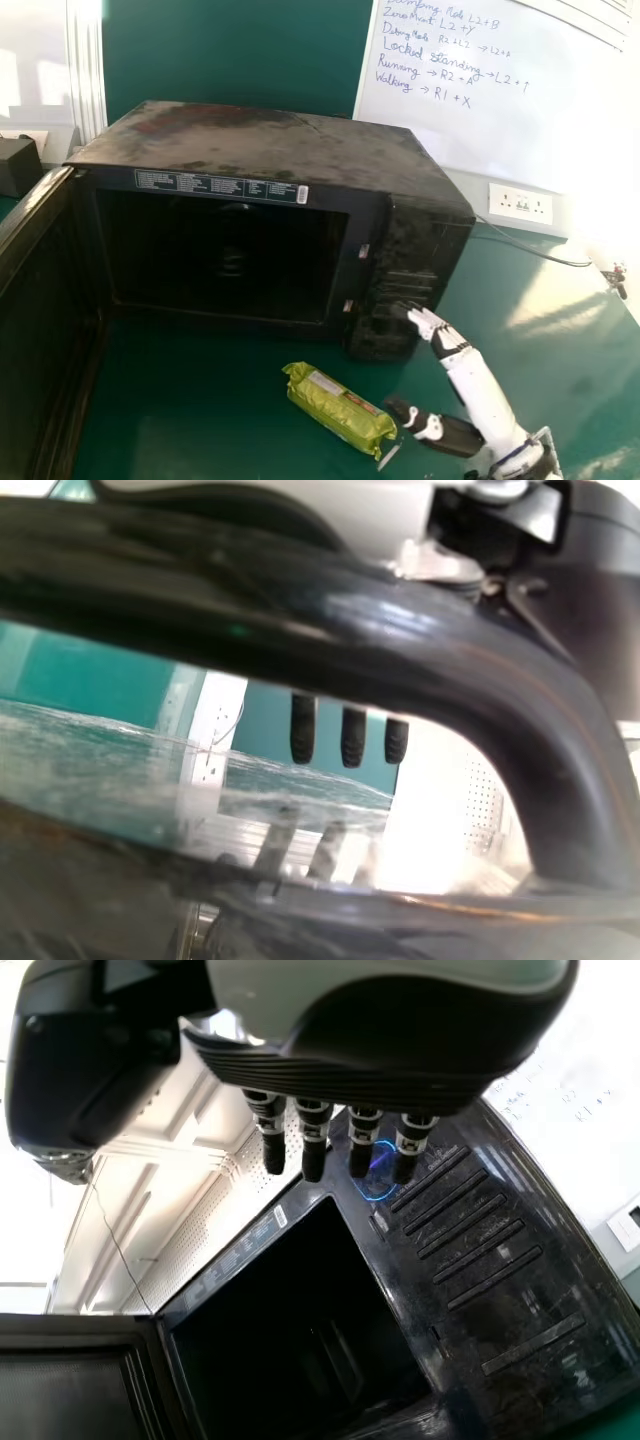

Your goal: Put biscuit inside oven

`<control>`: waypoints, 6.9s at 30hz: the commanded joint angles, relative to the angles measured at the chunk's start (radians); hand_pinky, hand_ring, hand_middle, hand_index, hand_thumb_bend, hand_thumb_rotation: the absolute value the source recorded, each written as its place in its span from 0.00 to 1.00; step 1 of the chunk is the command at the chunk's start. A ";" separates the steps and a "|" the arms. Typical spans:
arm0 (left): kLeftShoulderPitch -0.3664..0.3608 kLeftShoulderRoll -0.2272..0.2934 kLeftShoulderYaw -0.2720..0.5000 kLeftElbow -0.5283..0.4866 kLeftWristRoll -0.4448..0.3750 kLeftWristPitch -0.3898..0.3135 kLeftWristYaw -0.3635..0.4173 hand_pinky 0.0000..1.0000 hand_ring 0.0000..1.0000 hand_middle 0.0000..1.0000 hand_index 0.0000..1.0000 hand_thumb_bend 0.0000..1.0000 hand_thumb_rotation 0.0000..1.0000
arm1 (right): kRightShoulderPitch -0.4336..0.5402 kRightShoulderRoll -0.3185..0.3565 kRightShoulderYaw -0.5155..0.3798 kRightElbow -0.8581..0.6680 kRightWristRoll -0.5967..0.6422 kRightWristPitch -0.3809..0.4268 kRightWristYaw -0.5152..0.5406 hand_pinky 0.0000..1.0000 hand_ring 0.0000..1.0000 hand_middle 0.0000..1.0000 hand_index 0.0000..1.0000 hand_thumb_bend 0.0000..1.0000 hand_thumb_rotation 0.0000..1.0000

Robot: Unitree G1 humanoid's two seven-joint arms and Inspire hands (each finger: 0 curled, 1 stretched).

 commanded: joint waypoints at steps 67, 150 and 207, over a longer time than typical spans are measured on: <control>0.054 -0.010 0.005 -0.019 -0.052 0.002 0.003 0.62 0.70 0.83 0.82 1.00 0.73 | -0.080 -0.190 0.304 -0.327 -0.527 0.638 0.067 1.00 1.00 1.00 1.00 0.90 0.97; 0.164 -0.108 -0.041 -0.113 -0.021 -0.062 -0.049 0.64 0.71 0.82 0.84 0.92 0.60 | -0.116 -0.239 0.450 -0.258 -0.568 0.717 0.138 1.00 1.00 1.00 1.00 0.87 0.97; 0.265 -0.134 -0.144 -0.145 0.094 -0.219 -0.032 0.67 0.73 0.84 0.85 0.80 0.60 | -0.196 -0.208 0.509 -0.157 -0.642 0.706 0.121 1.00 1.00 1.00 1.00 0.84 0.87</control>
